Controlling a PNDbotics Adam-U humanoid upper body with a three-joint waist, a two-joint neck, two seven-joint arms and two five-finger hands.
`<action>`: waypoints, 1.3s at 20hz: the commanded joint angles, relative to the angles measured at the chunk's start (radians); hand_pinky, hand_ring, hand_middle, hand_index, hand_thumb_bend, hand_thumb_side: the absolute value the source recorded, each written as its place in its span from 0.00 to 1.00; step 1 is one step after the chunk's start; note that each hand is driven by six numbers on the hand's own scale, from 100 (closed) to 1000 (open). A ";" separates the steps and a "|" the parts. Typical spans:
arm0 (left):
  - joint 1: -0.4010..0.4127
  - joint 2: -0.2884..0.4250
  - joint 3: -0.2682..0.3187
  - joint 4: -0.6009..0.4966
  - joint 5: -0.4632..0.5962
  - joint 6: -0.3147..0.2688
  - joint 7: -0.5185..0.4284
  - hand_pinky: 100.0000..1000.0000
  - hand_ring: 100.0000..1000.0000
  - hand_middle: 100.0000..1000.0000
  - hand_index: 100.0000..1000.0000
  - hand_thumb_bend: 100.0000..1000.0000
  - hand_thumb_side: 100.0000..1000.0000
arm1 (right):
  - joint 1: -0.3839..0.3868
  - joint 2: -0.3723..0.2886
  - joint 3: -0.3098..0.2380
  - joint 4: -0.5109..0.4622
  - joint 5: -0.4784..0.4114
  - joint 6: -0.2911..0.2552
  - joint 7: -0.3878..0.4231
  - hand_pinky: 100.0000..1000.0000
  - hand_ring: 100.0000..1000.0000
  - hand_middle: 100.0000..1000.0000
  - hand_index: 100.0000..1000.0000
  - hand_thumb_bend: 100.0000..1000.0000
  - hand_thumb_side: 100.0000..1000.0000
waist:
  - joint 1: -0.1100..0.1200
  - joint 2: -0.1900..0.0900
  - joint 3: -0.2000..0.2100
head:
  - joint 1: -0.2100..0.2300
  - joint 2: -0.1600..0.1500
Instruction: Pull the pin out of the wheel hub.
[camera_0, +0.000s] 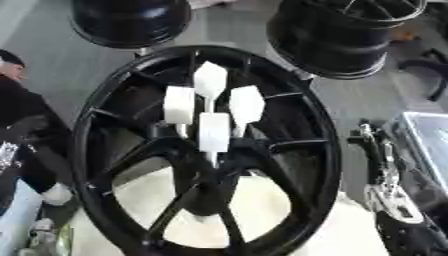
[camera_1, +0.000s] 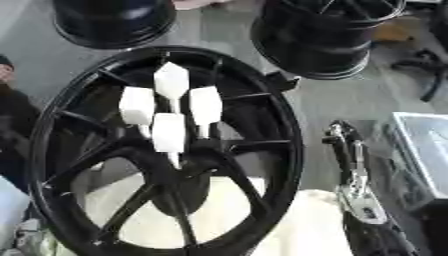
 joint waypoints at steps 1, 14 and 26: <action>-0.017 0.016 0.005 -0.013 -0.004 0.001 0.001 0.82 0.92 0.77 0.67 0.39 0.67 | -0.010 -0.035 -0.002 -0.005 0.001 -0.001 0.000 0.86 0.53 0.50 0.80 0.00 0.64 | 0.005 -0.021 -0.001 | -0.004 -0.011; -0.018 0.020 0.010 -0.010 0.001 0.005 0.008 0.82 0.93 0.77 0.67 0.39 0.67 | -0.031 -0.044 -0.017 -0.032 0.009 -0.006 0.009 0.87 0.56 0.53 0.82 0.00 0.50 | 0.000 -0.018 0.001 | 0.014 -0.016; -0.004 0.041 0.016 -0.020 0.007 0.013 0.022 0.82 0.93 0.77 0.67 0.38 0.66 | -0.164 -0.198 -0.011 -0.179 0.025 0.088 0.106 0.89 0.64 0.60 0.86 0.00 0.41 | -0.013 -0.022 -0.005 | 0.010 0.002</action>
